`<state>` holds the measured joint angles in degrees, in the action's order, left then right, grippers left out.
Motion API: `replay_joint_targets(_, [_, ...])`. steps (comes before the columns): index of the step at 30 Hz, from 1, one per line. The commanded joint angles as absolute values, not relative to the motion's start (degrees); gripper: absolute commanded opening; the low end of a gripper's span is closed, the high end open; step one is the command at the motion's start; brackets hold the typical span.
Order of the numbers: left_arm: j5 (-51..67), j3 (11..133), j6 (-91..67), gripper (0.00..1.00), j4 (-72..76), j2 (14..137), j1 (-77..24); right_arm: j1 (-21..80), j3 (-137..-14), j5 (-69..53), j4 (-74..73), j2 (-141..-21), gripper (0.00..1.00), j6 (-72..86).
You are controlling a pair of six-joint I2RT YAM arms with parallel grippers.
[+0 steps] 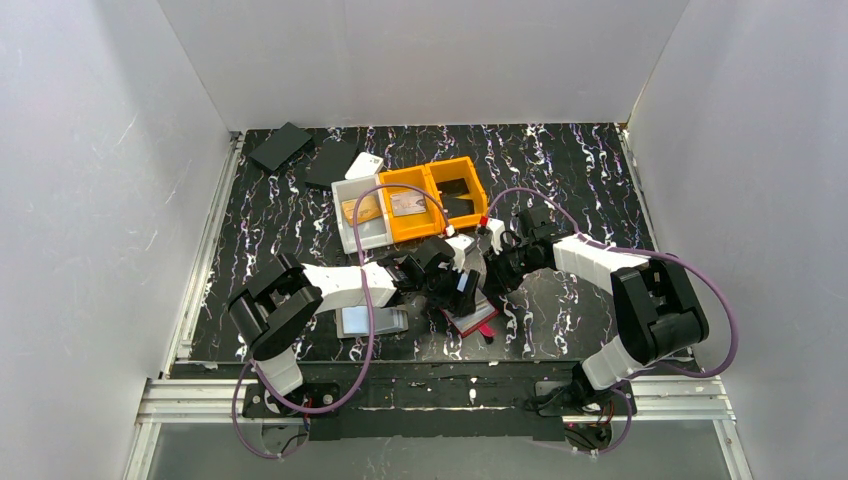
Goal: Take the credit cards out of the card holder
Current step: Remove the credit card from the card holder.
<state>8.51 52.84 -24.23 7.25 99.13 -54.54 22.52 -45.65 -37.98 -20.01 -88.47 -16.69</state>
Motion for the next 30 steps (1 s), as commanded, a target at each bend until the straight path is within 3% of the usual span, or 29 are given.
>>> replay_joint_targets(1, [6.89, 51.68, -23.13, 0.73, 2.72, 101.43, -54.41, 22.94, -47.2, -40.86, -20.65, -86.96, 0.23, -16.97])
replay_joint_targets(10, [9.5, 50.81, -24.96, 0.63, 3.45, 100.38, -52.87, 22.94, -47.29, -40.15, -20.74, -86.88, 0.26, -17.23])
replay_joint_targets(22, [16.03, 49.83, -33.2, 0.55, 5.12, 99.38, -47.61, 19.18, -47.38, -37.9, -20.57, -83.43, 0.48, -17.51])
replay_joint_targets(25, [16.64, 50.73, -36.17, 0.47, 4.76, 99.49, -46.56, 18.27, -47.05, -39.07, -20.31, -82.5, 0.49, -17.41])
replay_joint_targets(30, [14.35, 53.49, -35.05, 0.5, 0.47, 99.39, -46.47, 17.93, -47.12, -40.29, -20.7, -82.27, 0.49, -17.45])
